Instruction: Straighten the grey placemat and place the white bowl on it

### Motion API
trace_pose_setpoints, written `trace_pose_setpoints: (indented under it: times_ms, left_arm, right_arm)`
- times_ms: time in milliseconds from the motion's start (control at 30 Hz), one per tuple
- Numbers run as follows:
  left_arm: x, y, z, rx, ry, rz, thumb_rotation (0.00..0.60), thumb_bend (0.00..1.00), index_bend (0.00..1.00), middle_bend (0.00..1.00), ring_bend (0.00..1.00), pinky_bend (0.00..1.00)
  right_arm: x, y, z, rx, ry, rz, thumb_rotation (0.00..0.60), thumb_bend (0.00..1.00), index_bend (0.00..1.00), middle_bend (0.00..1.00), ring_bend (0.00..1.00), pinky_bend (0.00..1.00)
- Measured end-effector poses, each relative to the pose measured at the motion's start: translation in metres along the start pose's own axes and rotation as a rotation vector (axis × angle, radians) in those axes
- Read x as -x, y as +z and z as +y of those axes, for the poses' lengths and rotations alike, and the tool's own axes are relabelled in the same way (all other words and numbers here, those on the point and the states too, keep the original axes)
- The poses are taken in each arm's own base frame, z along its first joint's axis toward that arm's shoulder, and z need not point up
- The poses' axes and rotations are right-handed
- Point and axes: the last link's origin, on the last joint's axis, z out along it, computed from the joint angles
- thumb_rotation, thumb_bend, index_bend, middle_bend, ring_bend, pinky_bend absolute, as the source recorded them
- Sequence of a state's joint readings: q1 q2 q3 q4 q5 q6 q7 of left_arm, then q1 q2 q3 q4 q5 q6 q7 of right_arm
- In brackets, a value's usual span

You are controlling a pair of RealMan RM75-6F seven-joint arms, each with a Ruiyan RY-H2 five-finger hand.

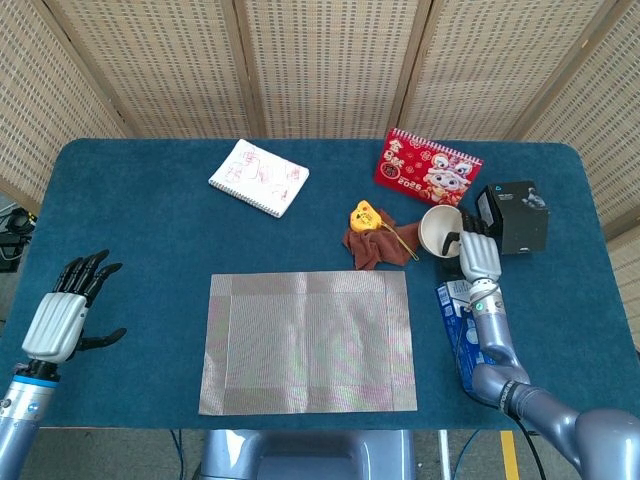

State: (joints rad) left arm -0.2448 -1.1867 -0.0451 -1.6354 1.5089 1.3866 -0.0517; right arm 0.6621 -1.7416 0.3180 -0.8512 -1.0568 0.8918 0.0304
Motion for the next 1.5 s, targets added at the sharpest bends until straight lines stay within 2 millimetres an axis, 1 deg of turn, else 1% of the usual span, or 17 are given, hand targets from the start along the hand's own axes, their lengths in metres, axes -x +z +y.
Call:
trace_pose_setpoints:
  times_ms: [133,233,433,567,667,767,967,1167,1333,1500]
  left_arm:
    - [0.001,0.001,0.0,0.003,-0.003,0.0,0.6,0.1,0.13,0.0,0.0,0.0]
    - [0.0,0.001,0.0,0.002,-0.009,0.003,0.6,0.1,0.13,0.0,0.0,0.0]
    - [-0.003,-0.001,0.001,0.007,-0.012,0.004,0.6,0.1,0.13,0.0,0.0,0.0]
    - [-0.007,-0.003,0.004,0.02,-0.02,0.019,0.6,0.1,0.13,0.0,0.0,0.0]
    - [-0.008,-0.004,0.005,0.025,-0.034,0.021,0.6,0.1,0.13,0.0,0.0,0.0]
    - [-0.008,-0.005,0.005,0.025,-0.045,0.015,0.6,0.1,0.13,0.0,0.0,0.0]
    - [-0.012,-0.006,0.004,0.026,-0.052,0.024,0.6,0.1,0.13,0.0,0.0,0.0]
    - [-0.015,-0.007,0.005,0.035,-0.084,0.028,0.6,0.1,0.14,0.0,0.0,0.0]
    - [-0.017,-0.007,0.004,0.035,-0.085,0.029,0.6,0.1,0.14,0.0,0.0,0.0]
    - [-0.019,-0.006,0.001,0.026,-0.088,0.038,0.6,0.1,0.14,0.0,0.0,0.0]
  right_arm:
    - [-0.003,-0.01,-0.01,-0.043,0.01,0.015,0.6,0.58,0.73,0.02,0.0,0.0]
    - [-0.002,-0.024,-0.022,-0.087,0.011,0.016,0.6,0.58,0.73,0.02,0.0,0.0]
    - [0.002,-0.061,-0.051,-0.178,0.034,-0.012,0.6,0.57,0.74,0.03,0.0,0.0]
    - [0.006,-0.092,-0.07,-0.245,0.029,-0.034,0.6,0.57,0.74,0.04,0.0,0.0]
    - [0.01,-0.112,-0.082,-0.283,0.024,-0.054,0.6,0.57,0.74,0.04,0.0,0.0]
    - [0.013,-0.126,-0.088,-0.304,0.024,-0.072,0.6,0.56,0.74,0.04,0.0,0.0]
    - [0.023,-0.145,-0.106,-0.333,0.062,-0.132,0.6,0.56,0.74,0.04,0.0,0.0]
    - [0.035,-0.155,-0.124,-0.355,0.118,-0.189,0.6,0.56,0.74,0.04,0.0,0.0]
    - [0.043,-0.159,-0.13,-0.357,0.151,-0.237,0.6,0.55,0.74,0.04,0.0,0.0]
    - [0.05,-0.162,-0.129,-0.348,0.176,-0.275,0.6,0.54,0.73,0.04,0.0,0.0]
